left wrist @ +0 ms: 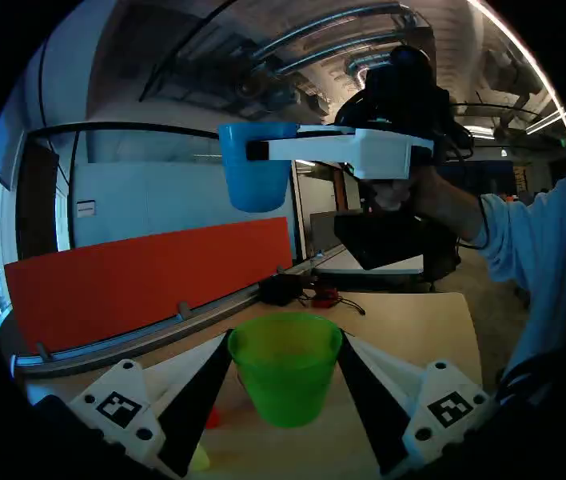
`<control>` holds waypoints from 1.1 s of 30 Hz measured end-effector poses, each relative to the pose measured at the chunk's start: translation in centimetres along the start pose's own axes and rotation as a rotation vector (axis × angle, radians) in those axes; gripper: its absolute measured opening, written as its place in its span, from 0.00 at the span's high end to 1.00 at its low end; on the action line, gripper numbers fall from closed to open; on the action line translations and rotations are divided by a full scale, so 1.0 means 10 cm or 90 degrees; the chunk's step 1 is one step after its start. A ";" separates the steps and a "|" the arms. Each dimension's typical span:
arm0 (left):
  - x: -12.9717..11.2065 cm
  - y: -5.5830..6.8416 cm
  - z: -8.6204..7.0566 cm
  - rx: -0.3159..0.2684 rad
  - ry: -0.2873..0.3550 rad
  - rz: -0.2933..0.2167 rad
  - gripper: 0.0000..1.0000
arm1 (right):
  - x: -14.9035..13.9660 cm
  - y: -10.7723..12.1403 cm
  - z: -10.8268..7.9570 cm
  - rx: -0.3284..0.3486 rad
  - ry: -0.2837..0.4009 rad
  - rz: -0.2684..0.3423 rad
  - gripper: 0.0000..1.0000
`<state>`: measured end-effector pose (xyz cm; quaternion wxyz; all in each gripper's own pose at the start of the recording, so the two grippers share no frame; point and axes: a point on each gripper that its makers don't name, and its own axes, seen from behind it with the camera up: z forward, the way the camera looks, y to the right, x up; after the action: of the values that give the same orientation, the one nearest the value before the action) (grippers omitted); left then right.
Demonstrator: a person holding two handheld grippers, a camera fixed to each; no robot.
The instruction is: Pour water
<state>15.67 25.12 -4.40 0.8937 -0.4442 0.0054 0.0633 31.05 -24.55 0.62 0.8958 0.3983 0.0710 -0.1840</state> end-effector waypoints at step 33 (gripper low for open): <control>-0.09 -0.46 -0.31 0.068 -0.021 0.002 0.11 | -0.23 -0.03 -0.24 0.024 -0.005 0.225 0.10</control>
<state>15.45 19.84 -2.57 0.9158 -0.3951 -0.0052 0.0717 28.85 -22.35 -0.52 0.9070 0.4203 -0.0074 -0.0264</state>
